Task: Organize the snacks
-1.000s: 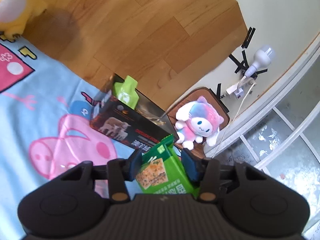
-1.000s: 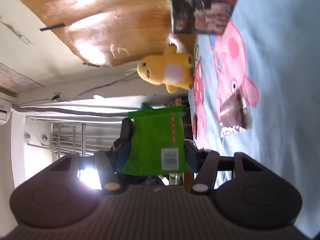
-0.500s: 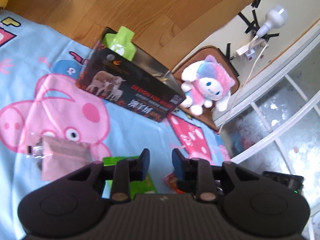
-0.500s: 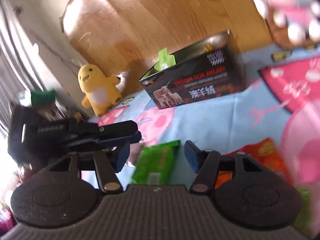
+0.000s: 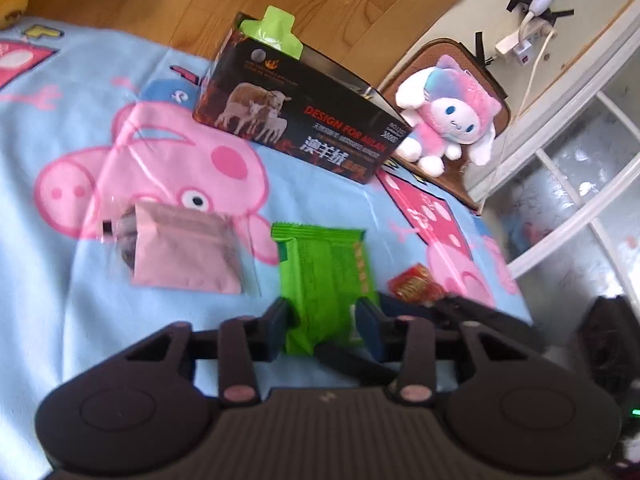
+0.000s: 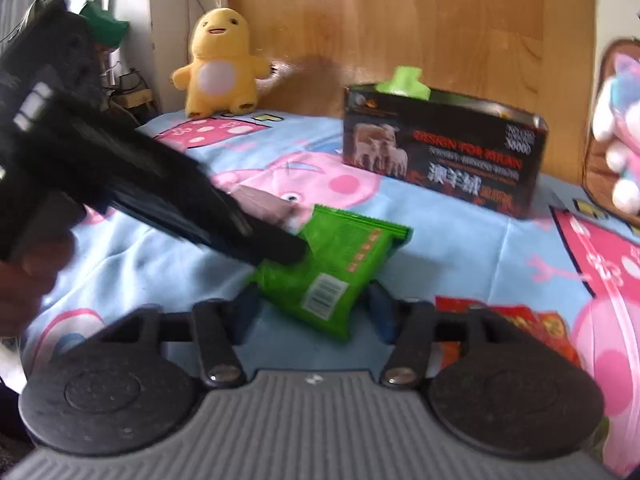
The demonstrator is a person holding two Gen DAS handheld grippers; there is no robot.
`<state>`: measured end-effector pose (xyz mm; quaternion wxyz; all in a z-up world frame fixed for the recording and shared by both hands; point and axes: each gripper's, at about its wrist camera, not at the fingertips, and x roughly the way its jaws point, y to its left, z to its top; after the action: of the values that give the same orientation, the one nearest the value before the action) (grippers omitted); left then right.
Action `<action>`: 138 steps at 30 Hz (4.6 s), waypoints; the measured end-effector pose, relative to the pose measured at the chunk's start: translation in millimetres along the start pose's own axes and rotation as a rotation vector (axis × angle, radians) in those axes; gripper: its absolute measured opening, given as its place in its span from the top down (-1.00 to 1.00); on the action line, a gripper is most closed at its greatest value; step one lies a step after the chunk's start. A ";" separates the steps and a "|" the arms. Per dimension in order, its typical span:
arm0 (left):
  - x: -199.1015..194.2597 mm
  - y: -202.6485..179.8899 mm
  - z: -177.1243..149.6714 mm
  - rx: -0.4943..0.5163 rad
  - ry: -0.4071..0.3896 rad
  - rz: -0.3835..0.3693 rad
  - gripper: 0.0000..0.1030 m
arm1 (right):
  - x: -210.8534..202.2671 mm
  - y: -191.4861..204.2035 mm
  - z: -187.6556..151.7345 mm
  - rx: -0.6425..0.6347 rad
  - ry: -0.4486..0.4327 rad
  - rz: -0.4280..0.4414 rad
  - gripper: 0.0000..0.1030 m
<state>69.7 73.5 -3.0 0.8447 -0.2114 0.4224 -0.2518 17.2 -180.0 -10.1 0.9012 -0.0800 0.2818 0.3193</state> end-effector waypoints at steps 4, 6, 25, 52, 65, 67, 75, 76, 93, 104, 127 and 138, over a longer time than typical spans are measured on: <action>-4.2 -14.1 22.7 0.044 -0.040 -0.035 0.35 | -10.3 -7.9 12.4 -0.003 -0.088 -0.052 0.14; -3.6 -25.7 42.2 0.077 -0.069 -0.043 0.35 | -11.8 -12.5 26.9 -0.033 -0.145 -0.104 0.15; 63.1 -42.4 143.6 0.082 -0.179 0.004 0.17 | 8.7 -118.5 76.6 0.150 -0.238 -0.273 -0.13; 69.3 -49.1 1.9 -0.083 0.131 -0.150 0.44 | -67.9 -147.0 -64.4 0.870 -0.048 0.156 0.53; 28.4 -49.5 40.1 -0.033 -0.032 -0.138 0.69 | -68.7 -132.2 0.9 0.721 -0.172 0.237 0.76; 21.3 -45.8 57.0 -0.029 -0.067 -0.128 0.69 | -58.4 -133.9 19.8 0.697 -0.178 0.239 0.76; 11.0 -24.5 132.3 -0.025 -0.212 -0.043 0.69 | 4.4 -143.2 100.2 0.583 -0.218 0.214 0.76; 14.2 -20.5 140.3 -0.026 -0.220 -0.024 0.68 | 14.2 -144.6 106.1 0.572 -0.214 0.202 0.76; -4.1 7.9 135.8 -0.081 -0.297 0.033 0.37 | 43.9 -141.4 119.5 0.401 -0.263 -0.088 0.28; -38.2 28.0 74.1 -0.130 -0.266 0.009 0.33 | 24.9 -140.2 101.4 0.455 -0.159 -0.085 0.59; -52.6 65.0 23.3 -0.214 -0.209 0.031 0.14 | 29.0 -140.5 103.8 0.420 -0.059 -0.089 0.58; -63.8 66.4 17.0 -0.199 -0.218 0.052 0.04 | 37.6 -136.1 116.6 0.429 -0.142 -0.138 0.57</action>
<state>67.1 166.6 7.3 0.8667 -0.3091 0.3562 -0.1624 178.9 -228.9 60.7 0.9349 0.1169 0.2731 0.1943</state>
